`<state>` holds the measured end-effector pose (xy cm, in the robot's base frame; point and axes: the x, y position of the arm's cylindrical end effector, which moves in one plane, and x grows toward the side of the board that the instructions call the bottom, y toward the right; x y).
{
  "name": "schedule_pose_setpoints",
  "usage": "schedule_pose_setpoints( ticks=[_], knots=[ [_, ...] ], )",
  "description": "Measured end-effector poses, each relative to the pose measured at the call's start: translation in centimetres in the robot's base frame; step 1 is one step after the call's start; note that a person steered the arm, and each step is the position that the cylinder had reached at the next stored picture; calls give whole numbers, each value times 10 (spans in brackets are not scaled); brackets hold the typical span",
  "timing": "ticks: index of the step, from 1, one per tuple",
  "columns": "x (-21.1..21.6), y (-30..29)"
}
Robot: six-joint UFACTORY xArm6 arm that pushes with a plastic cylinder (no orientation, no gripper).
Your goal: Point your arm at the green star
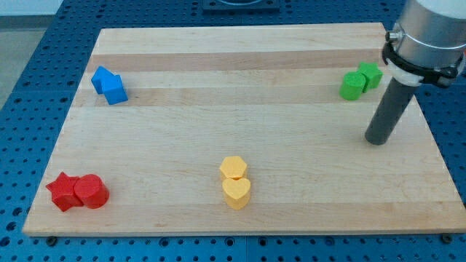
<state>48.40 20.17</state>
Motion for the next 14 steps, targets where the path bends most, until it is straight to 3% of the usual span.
schedule_pose_setpoints(
  ticks=[4,7,8,9,11,12,13,14],
  knots=[
    [3,-19],
    [31,-111],
    [23,-111],
    [-15,-117],
    [-17,3],
    [-17,8],
    [-52,66],
    [-66,72]
  ],
)
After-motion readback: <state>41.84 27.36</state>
